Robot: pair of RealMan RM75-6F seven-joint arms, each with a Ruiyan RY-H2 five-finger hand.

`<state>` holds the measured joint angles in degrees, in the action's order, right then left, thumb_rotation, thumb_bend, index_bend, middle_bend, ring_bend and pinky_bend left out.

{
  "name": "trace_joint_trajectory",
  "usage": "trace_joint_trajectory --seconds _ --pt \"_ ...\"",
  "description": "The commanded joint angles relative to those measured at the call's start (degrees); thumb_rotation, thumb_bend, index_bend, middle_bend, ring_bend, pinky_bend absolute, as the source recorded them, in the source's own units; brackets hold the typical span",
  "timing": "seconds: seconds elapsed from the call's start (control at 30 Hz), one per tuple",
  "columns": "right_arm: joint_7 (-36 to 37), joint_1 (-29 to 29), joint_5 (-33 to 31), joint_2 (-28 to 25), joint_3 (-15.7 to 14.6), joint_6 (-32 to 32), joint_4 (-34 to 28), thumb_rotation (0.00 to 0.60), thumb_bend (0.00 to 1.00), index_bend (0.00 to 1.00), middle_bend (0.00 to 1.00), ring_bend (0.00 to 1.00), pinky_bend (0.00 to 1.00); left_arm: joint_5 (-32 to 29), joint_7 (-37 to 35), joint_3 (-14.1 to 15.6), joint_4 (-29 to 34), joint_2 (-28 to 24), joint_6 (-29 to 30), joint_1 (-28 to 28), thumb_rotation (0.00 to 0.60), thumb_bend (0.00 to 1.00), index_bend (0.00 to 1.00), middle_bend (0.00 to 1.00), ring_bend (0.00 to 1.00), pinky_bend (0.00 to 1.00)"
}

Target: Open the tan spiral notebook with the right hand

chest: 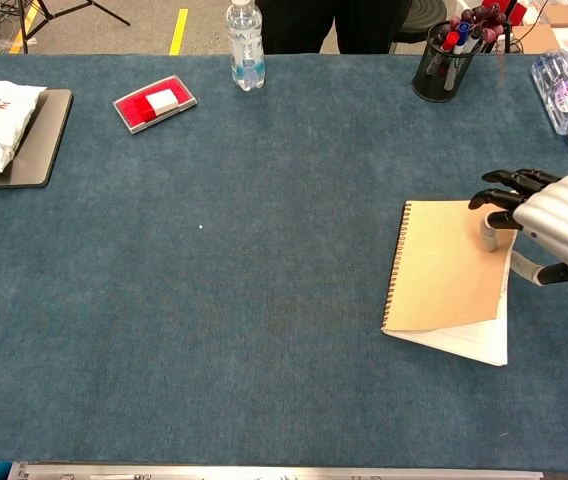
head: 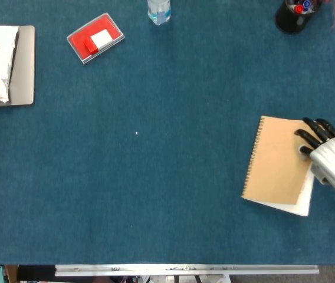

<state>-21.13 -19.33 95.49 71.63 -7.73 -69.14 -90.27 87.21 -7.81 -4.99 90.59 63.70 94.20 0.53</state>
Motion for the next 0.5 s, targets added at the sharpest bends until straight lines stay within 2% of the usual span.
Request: trace_joint_trajectory --seconds 0.03,0.27,0.5 --pt "-1.27 0.46 0.24 -2.01 -0.42 -0.23 -1.87 0.600 0.47 0.60 0.25 0.09 0.16 -0.02 -0.07 -0.02 0.01 -0.03 0.02 -0.01 0.600 0.28 0.46 0.40 0.31 0.50" --pt "-2.28 1.49 0.09 -4.44 -0.57 -0.74 -3.52 0.600 0.47 0.60 0.25 0.09 0.16 0.06 -0.32 -0.02 0.17 -0.17 0.16 -0.08 0.600 0.28 0.46 0.40 0.31 0.50" --pt "-0.37 1.25 -0.06 -2.11 0.78 -0.32 -1.58 0.600 0.47 0.60 0.26 0.09 0.16 0.10 0.17 0.05 0.21 -0.01 -0.02 0.00 0.600 0.28 0.46 0.40 0.31 0.50"
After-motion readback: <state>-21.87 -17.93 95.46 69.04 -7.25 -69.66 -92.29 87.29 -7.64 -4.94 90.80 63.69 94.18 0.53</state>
